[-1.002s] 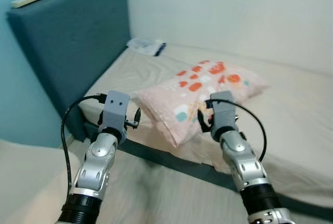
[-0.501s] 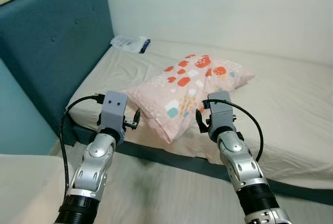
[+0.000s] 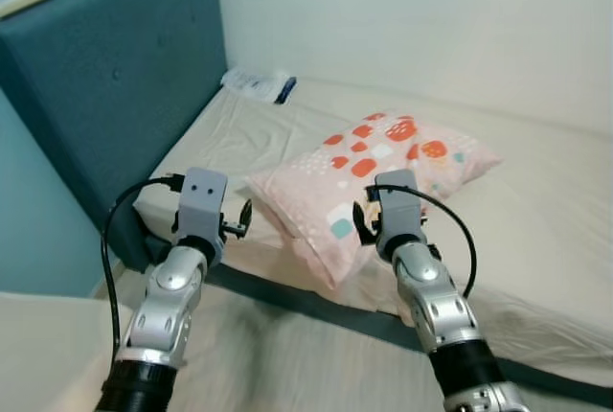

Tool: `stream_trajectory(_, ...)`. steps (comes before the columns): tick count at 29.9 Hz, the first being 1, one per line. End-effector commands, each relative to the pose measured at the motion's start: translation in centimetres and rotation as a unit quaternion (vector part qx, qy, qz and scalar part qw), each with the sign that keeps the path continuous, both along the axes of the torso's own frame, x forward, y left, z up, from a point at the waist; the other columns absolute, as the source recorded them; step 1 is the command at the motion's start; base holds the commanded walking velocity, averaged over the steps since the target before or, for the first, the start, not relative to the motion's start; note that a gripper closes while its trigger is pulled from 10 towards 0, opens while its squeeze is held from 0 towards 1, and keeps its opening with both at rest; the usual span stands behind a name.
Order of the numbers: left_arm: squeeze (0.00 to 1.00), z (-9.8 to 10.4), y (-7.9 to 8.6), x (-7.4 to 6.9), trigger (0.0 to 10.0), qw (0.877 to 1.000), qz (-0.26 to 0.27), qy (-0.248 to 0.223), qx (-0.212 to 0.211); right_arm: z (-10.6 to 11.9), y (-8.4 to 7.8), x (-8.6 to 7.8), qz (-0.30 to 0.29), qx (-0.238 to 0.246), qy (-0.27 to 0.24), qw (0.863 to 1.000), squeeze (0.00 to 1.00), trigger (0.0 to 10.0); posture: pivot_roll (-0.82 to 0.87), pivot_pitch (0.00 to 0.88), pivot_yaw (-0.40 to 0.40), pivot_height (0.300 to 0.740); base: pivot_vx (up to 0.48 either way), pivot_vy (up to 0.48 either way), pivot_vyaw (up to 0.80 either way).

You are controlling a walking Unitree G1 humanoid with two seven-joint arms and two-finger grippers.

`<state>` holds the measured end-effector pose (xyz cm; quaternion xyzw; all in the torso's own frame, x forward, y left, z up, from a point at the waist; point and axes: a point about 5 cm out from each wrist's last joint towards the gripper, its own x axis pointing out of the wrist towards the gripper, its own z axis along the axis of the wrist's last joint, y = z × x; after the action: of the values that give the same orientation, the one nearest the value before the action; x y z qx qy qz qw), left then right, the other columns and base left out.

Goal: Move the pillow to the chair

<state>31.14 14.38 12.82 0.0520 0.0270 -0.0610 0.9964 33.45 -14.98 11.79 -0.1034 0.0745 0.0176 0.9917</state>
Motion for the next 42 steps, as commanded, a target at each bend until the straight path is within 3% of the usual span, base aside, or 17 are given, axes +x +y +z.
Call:
stream_trajectory(1, 0.00, -0.09, -0.26, -0.09, 10.0, 1.000, -0.006, 0.002, -0.001, -0.46, -0.65, -0.09, -0.013, -0.004, 0.012, 1.000, 0.00, 10.0, 0.00, 0.076, -0.011, 0.740, 0.296, 0.000, 0.00)
stream_trajectory(15, 0.00, -0.03, -0.28, -0.05, 10.0, 1.000, -0.008, 0.002, -0.002, -0.48, -0.81, -0.11, -0.019, 0.011, 0.013, 1.000, 0.00, 10.0, -0.01, 0.079, -0.009, 0.740, 0.291, 0.000, -0.67)
stream_trajectory(18, 0.00, -0.04, -0.28, -0.08, 10.0, 1.000, -0.007, 0.002, -0.002, -0.55, -0.66, -0.09, -0.011, -0.018, 0.012, 1.000, 0.00, 10.0, -0.01, 0.077, -0.009, 0.740, 0.285, 0.000, 0.00)
stream_trajectory(34, 0.00, 0.00, -0.31, 0.00, 10.0, 1.000, -0.007, 0.002, -0.003, -0.49, -0.90, -0.02, -0.018, 0.011, 0.015, 1.000, 0.00, 10.0, -0.01, 0.078, -0.008, 0.740, 0.284, 0.000, -0.10)
stream_trajectory(42, 0.00, -0.25, -0.25, 0.01, 10.0, 1.000, 0.000, 0.008, 0.006, -0.46, -0.70, 0.01, -0.014, -0.006, 0.012, 1.000, 0.00, 10.0, -0.01, 0.077, -0.009, 0.740, 0.068, 0.000, 0.00)
